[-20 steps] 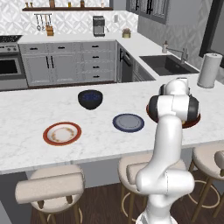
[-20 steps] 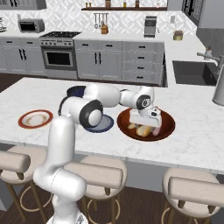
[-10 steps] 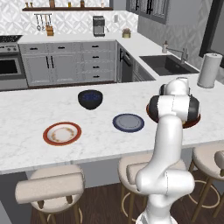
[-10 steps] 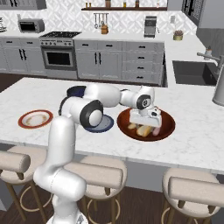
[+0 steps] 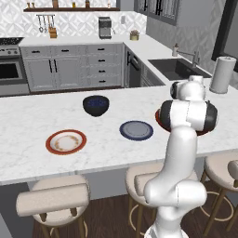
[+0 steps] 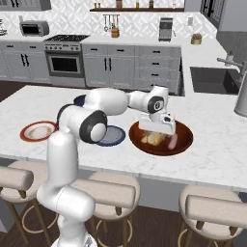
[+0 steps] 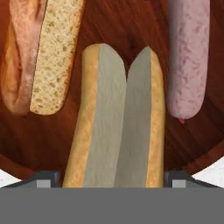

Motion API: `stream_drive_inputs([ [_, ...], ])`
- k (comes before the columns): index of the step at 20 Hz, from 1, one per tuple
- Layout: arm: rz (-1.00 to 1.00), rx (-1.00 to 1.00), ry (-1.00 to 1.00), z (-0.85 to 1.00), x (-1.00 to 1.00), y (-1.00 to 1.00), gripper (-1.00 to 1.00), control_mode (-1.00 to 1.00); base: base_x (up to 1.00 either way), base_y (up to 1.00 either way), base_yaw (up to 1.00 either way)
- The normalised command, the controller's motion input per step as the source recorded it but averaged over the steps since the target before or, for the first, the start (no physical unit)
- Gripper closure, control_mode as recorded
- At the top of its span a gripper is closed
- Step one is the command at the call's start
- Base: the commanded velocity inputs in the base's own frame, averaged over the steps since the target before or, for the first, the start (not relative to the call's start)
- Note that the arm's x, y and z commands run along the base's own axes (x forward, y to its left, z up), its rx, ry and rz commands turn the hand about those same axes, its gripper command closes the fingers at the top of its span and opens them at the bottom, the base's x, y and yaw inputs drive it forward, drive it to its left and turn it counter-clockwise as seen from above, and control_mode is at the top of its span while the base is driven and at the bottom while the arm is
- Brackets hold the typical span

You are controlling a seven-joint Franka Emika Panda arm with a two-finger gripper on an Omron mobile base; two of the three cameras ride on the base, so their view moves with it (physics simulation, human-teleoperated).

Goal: Place one bun and one sausage from the bowl on each plate.

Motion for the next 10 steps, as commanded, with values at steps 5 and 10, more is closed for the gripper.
stream_drive_inputs([
  [5,0.12,0.00,-0.03,0.40,-0.30,0.91,1.00,-1.00,0.00,0.00,0.00],
  [10,0.27,0.01,0.00,0.14,0.00,1.00,1.00,-1.00,0.00,0.00,0.00],
])
